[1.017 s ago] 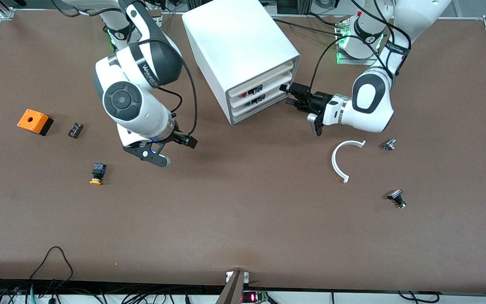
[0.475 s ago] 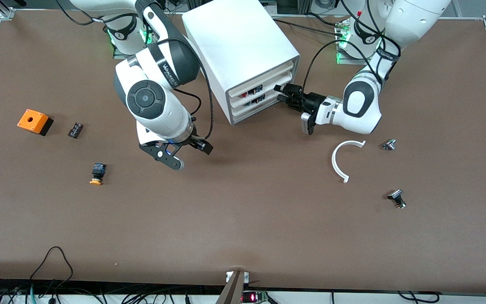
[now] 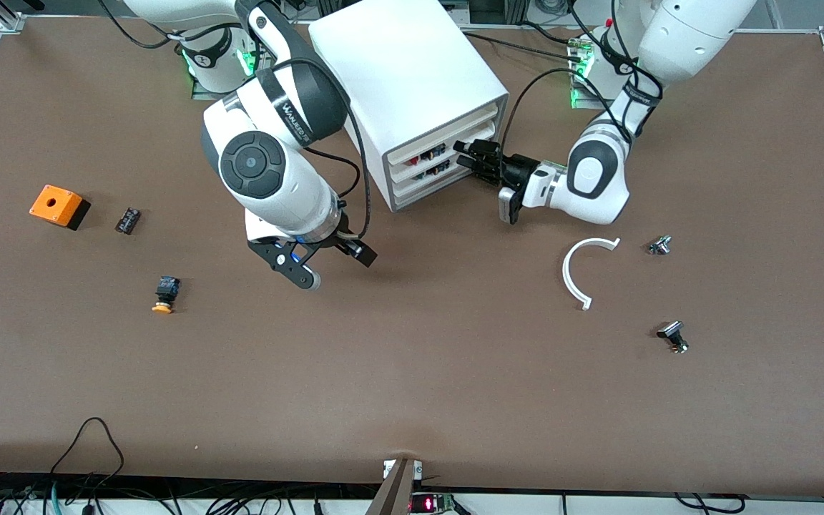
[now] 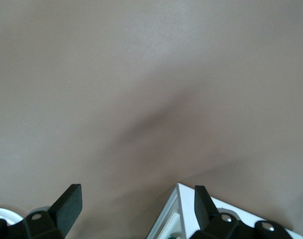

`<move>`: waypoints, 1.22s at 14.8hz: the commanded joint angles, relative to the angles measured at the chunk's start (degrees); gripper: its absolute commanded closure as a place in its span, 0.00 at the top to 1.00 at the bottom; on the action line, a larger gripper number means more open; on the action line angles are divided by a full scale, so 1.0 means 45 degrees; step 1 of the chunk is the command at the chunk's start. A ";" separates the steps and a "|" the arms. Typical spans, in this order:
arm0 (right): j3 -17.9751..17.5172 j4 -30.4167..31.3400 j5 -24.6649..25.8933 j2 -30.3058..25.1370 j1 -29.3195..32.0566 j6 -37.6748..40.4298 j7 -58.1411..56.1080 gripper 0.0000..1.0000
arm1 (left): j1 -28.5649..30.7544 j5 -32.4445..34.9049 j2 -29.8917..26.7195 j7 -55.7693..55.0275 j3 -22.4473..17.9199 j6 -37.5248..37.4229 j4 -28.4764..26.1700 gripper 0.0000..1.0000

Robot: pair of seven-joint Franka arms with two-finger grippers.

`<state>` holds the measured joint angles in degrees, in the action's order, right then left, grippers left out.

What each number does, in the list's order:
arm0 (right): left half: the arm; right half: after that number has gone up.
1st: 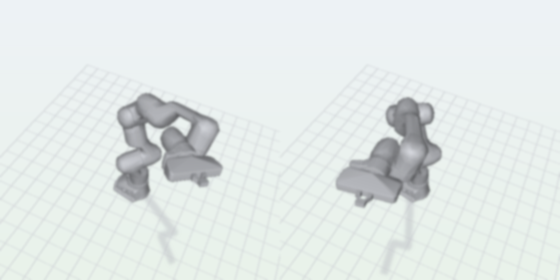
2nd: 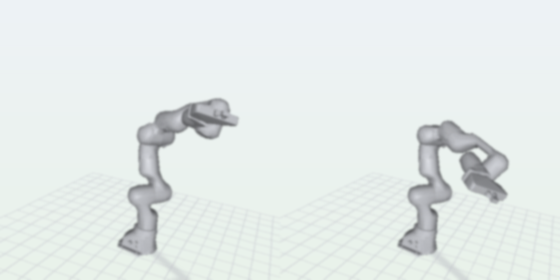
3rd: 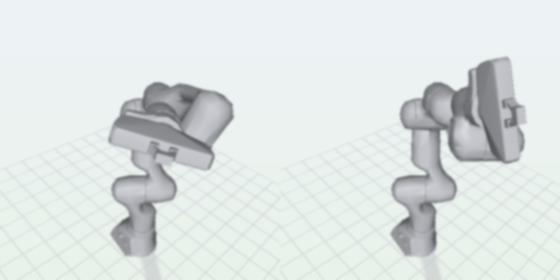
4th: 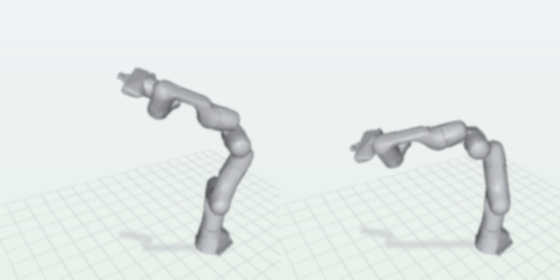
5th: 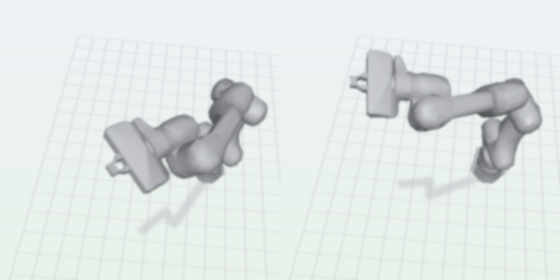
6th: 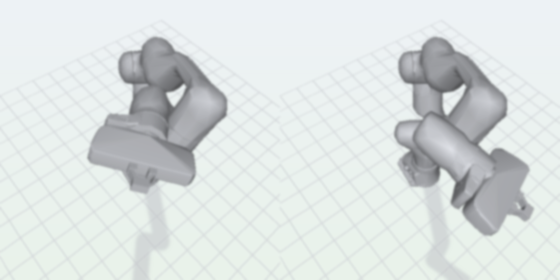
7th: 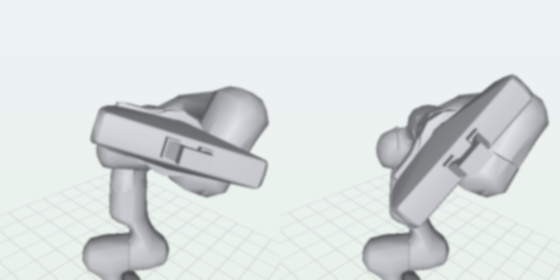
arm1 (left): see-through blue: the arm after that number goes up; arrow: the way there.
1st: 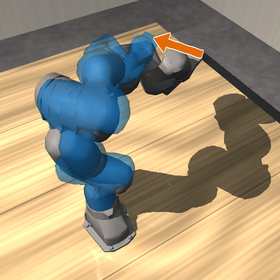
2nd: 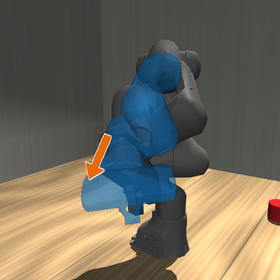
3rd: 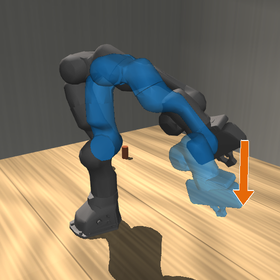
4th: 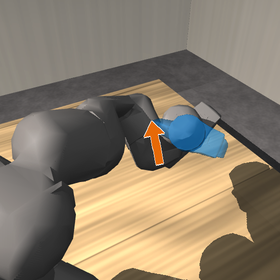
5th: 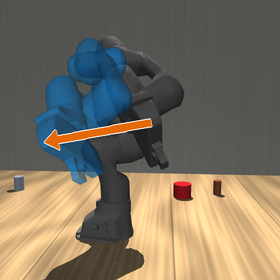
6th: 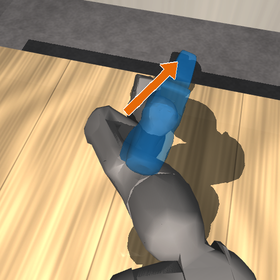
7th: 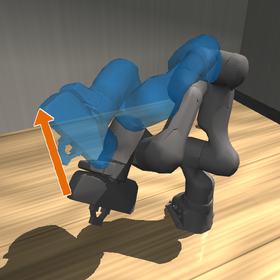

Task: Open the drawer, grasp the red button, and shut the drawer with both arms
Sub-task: 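Pull the drawer open with the left gripper while the right gripper hovers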

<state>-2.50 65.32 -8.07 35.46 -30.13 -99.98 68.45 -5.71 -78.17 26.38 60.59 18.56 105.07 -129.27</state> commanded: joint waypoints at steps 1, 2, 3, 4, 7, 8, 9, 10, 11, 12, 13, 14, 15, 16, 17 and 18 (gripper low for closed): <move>0.0049 -0.0805 -0.0374 0.0343 -0.0061 0.0206 0.0550 1.00 | -0.0157 -0.0539 0.0386 0.1318 0.0074 0.0304 -0.0277 0.50; 0.0049 -0.0979 -0.0471 0.0343 -0.0119 0.0205 0.0667 1.00 | -0.0119 -0.0578 0.0446 0.1398 0.0074 0.0285 -0.0277 0.43; 0.0049 -0.1058 -0.0665 0.0343 -0.0120 0.0186 0.0765 1.00 | -0.0060 -0.0578 0.0427 0.1399 0.0074 0.0246 -0.0277 0.40; 0.0049 -0.1117 -0.0783 0.0362 -0.0120 0.0147 0.0902 1.00 | -0.0021 -0.0578 0.0427 0.1399 0.0074 0.0168 -0.0277 0.33; -0.0010 -0.1429 -0.0823 0.0459 -0.0139 0.0166 0.1312 1.00 | 0.0018 -0.0578 0.0388 0.1380 0.0074 0.0032 -0.0258 0.01; -0.0184 -0.1546 -0.0823 0.0479 -0.0139 0.0166 0.1390 1.00 | 0.0076 -0.0578 0.0388 0.1341 0.0074 -0.0008 -0.0258 0.00; -0.0283 -0.1644 -0.0823 0.0576 -0.0139 0.0166 0.1565 1.00 | 0.0135 -0.0578 0.0388 0.1302 0.0074 -0.0086 -0.0258 0.00; -0.0322 -0.1800 -0.0823 0.0616 -0.0139 0.0166 0.1780 1.00 | 0.0135 -0.0578 0.0388 0.1224 0.0074 -0.0241 -0.0258 0.00; -0.0477 -0.1956 -0.0823 0.0616 -0.0139 0.0166 0.1917 1.00 | 0.0155 -0.0578 0.0388 0.1146 0.0055 -0.0320 -0.0258 0.00; -0.0498 -0.2016 -0.0823 0.0616 -0.0159 0.0147 0.2015 1.00 | 0.0310 -0.0559 0.0369 0.0952 0.0055 -0.0340 -0.0219 0.00; -0.0576 -0.2055 -0.0823 0.0616 -0.0159 0.0127 0.2132 1.00 | 0.0408 -0.0559 0.0349 0.0776 0.0055 -0.0360 -0.0180 0.00; -0.0673 -0.2075 -0.0823 0.0616 -0.0178 0.0108 0.2269 1.00 | 0.0467 -0.0539 0.0330 0.0581 0.0035 -0.0457 -0.0122 0.00; -0.0771 -0.2094 -0.0823 0.0616 -0.0178 0.0088 0.2444 1.00 | 0.0564 -0.0501 0.0349 0.0289 0.0035 -0.0516 0.0092 0.00; -0.0810 -0.2172 -0.0823 0.0616 -0.0198 0.0050 0.2562 1.00 | 0.0720 -0.0403 0.0349 -0.0120 0.0016 -0.0535 0.0326 0.00; -0.0966 -0.2250 -0.0823 0.0616 -0.0217 0.0010 0.2698 1.00 | 0.0837 -0.0383 0.0349 -0.0588 -0.0023 -0.0516 0.0599 0.00; -0.1064 -0.2251 -0.0823 0.0616 -0.0217 -0.0087 0.2874 1.00 | 0.0858 -0.0228 0.0388 -0.0902 -0.0120 -0.0516 0.0834 0.00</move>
<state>-6.16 58.28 -11.00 36.63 -30.98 -100.30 79.09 -3.07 -79.60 28.04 60.93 18.45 102.97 -128.57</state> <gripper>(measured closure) 0.000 0.903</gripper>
